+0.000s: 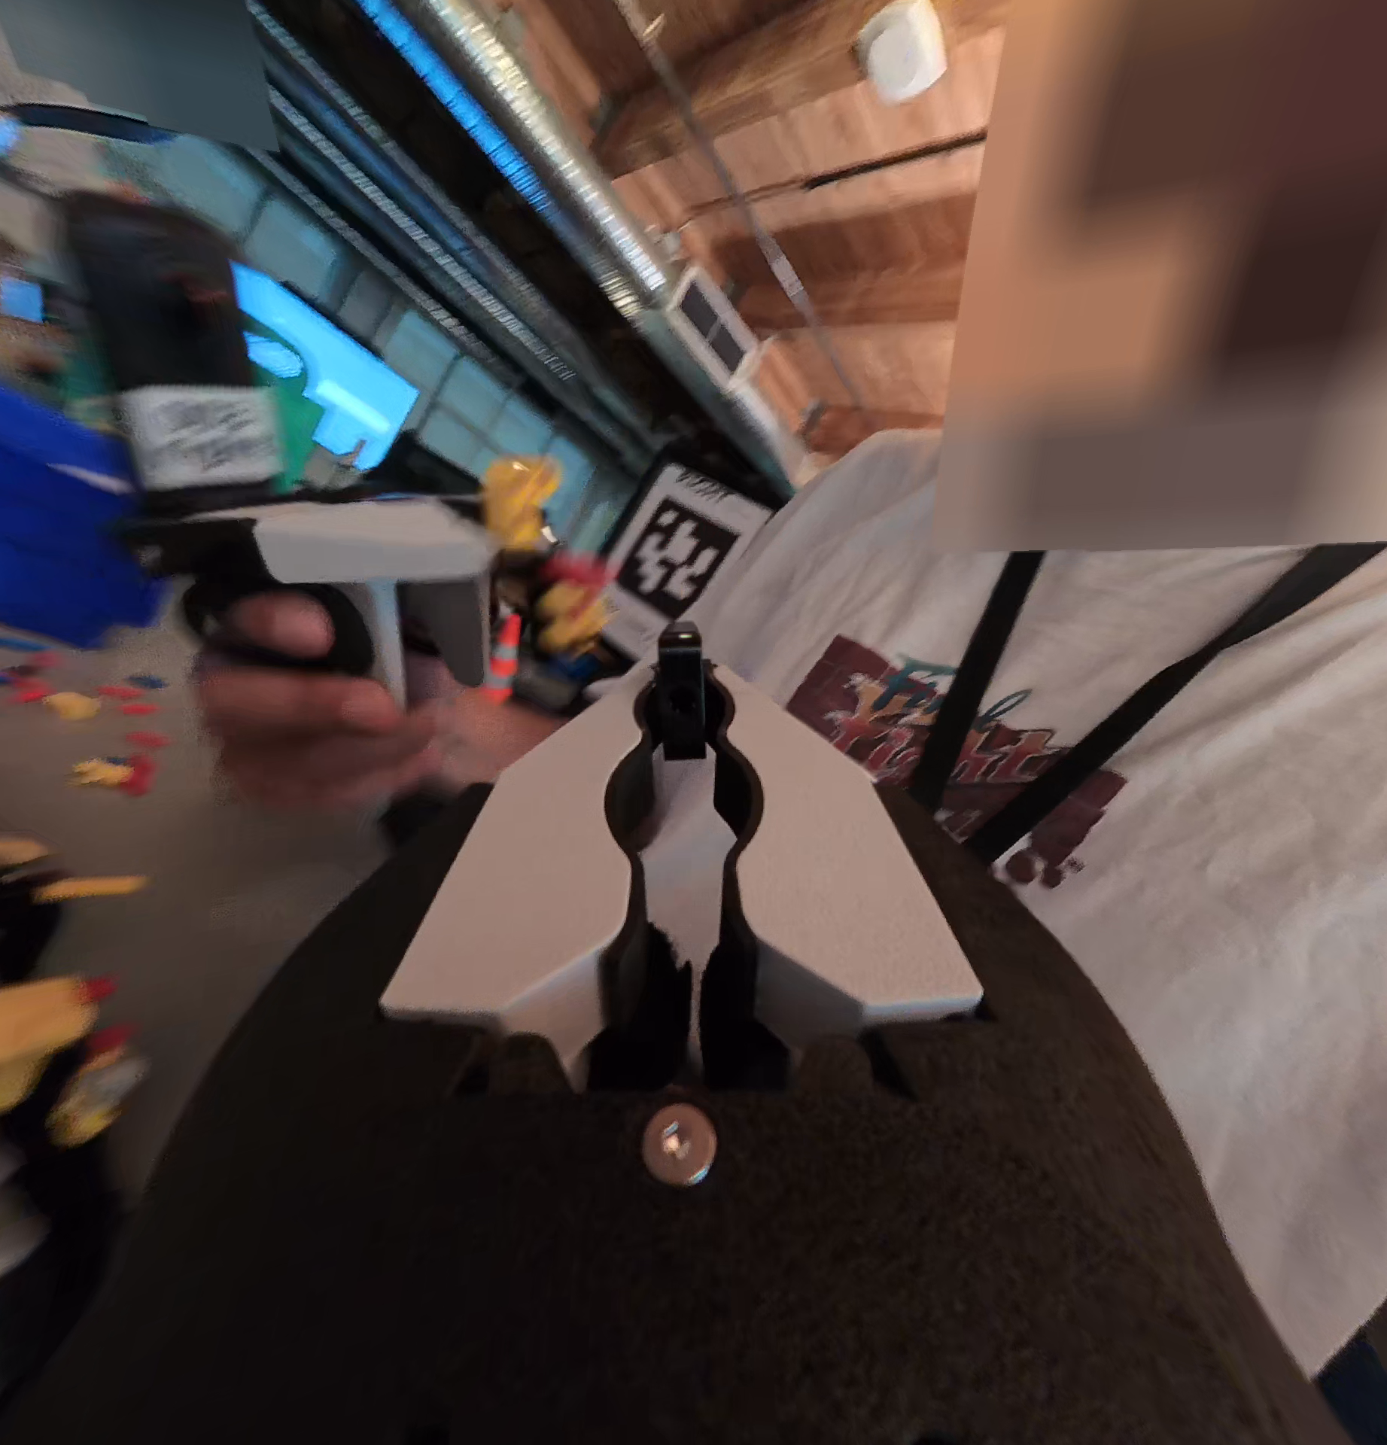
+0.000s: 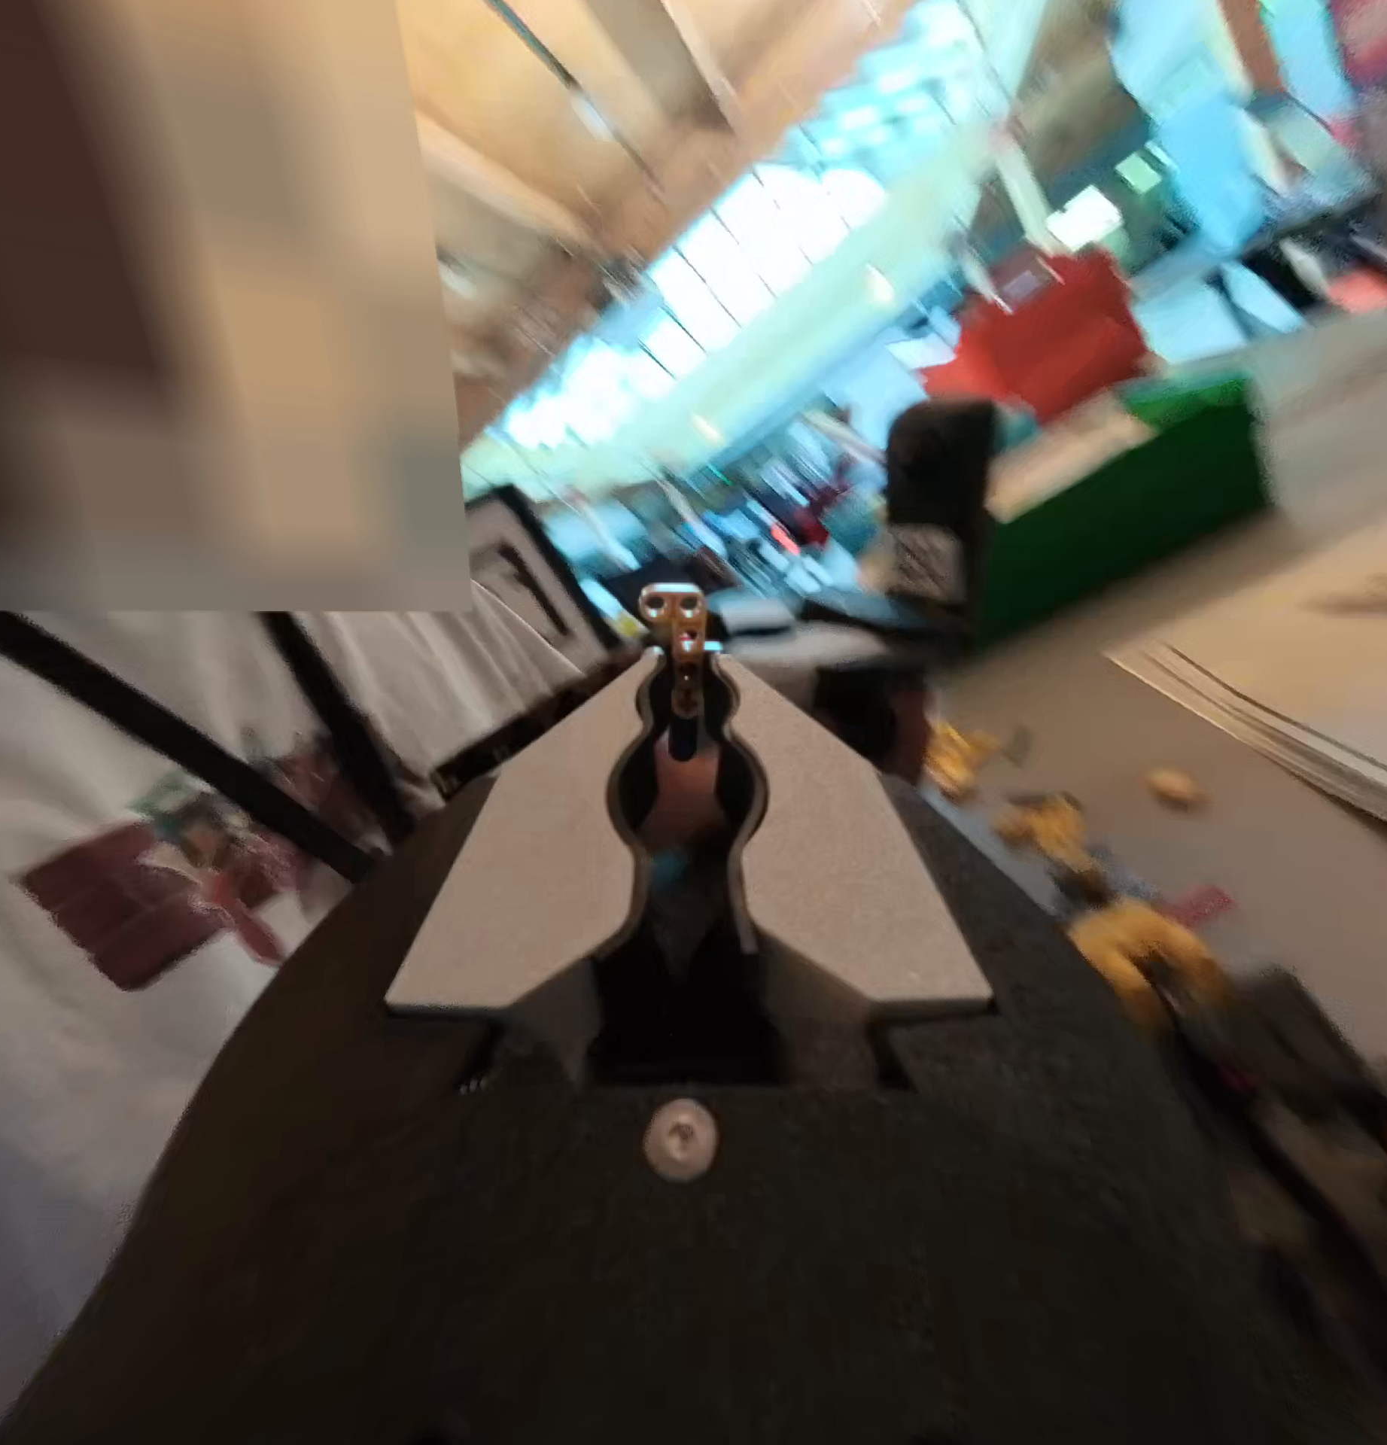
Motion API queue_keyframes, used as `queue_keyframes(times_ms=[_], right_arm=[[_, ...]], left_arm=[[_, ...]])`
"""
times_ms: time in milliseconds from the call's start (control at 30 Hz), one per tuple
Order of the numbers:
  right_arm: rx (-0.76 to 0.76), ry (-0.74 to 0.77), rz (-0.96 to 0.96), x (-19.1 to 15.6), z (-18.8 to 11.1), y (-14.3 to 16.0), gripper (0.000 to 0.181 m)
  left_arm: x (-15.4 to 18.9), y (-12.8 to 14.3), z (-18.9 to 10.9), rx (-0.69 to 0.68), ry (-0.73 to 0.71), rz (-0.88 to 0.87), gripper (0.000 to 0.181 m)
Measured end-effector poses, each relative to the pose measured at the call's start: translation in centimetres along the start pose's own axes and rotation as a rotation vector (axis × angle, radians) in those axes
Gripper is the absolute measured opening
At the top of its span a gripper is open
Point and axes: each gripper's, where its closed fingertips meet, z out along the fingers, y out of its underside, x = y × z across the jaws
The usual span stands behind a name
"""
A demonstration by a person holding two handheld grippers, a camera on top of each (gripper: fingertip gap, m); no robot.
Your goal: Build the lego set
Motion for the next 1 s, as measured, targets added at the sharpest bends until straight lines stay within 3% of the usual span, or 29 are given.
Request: queue_keyframes(times_ms=[67, 200, 300, 367, 500, 1000], right_arm=[[-0.271, 0.306, -0.099, 2.4, -2.8, 2.6, 0.007], [-0.919, 0.801, -0.107, 4.0, -12.8, 8.3, 0.007], [-1.235, 0.978, -0.066, 3.0, -17.8, 10.7, 0.007], [-1.369, 1.019, -0.058, 2.5, -19.4, 12.0, 0.007], [-1.436, 1.050, -0.062, 2.6, -20.5, 13.0, 0.007], [-1.345, 1.067, -0.062, 2.1, -21.4, 13.2, 0.013]], left_arm=[[-0.3, -0.4, -1.0, -0.018, -0.059, 0.044, 0.007], [-0.5, -1.2, -2.2, -0.011, -0.126, 0.090, 0.007], [-0.6, -1.2, -2.1, -0.017, -0.138, 0.101, 0.007], [-0.8, -0.8, -1.7, -0.033, -0.145, 0.099, 0.008], [-1.4, 0.0, -1.3, -0.073, -0.167, 0.097, 0.007], [-1.7, 0.1, -1.3, -0.075, -0.178, 0.090, 0.007]])
